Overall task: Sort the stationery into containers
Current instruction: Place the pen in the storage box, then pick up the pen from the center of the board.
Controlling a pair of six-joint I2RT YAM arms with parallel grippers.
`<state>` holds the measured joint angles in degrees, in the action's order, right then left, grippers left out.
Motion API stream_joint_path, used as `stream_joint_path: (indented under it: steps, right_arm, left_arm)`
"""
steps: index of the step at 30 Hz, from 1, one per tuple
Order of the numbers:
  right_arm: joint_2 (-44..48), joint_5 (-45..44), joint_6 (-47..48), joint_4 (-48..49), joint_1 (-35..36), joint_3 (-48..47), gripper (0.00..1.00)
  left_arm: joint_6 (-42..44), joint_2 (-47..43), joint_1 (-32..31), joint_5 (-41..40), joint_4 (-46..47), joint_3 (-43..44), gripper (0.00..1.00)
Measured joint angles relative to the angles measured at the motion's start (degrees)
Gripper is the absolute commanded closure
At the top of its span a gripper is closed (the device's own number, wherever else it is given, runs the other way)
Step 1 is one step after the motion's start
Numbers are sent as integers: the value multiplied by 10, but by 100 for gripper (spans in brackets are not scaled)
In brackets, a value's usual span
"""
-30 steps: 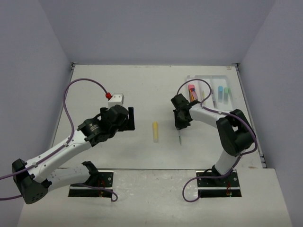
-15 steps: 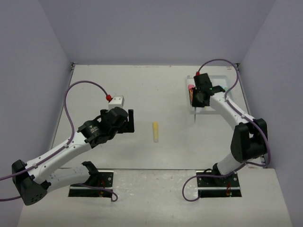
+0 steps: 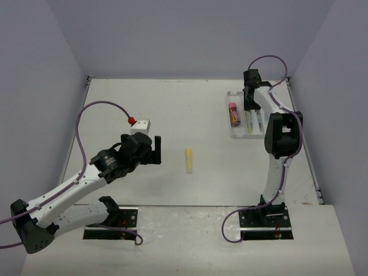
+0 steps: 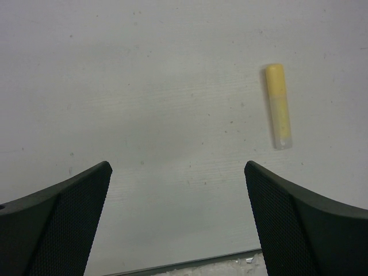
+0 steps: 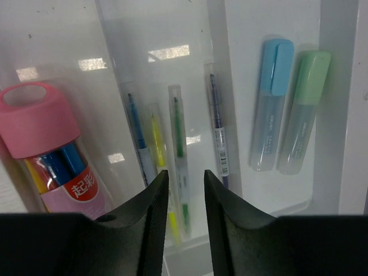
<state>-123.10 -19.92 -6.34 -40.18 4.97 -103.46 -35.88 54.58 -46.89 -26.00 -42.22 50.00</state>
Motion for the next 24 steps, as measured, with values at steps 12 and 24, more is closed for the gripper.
stream_joint_path:
  steps: [12, 24]
  right_arm:
    - [157, 35, -62, 14, 68, 184, 41]
    - [241, 91, -294, 46, 346, 311, 41]
  left_arm:
    - [10, -10, 0, -69, -25, 5, 0]
    - [12, -53, 0, -114, -30, 3, 0]
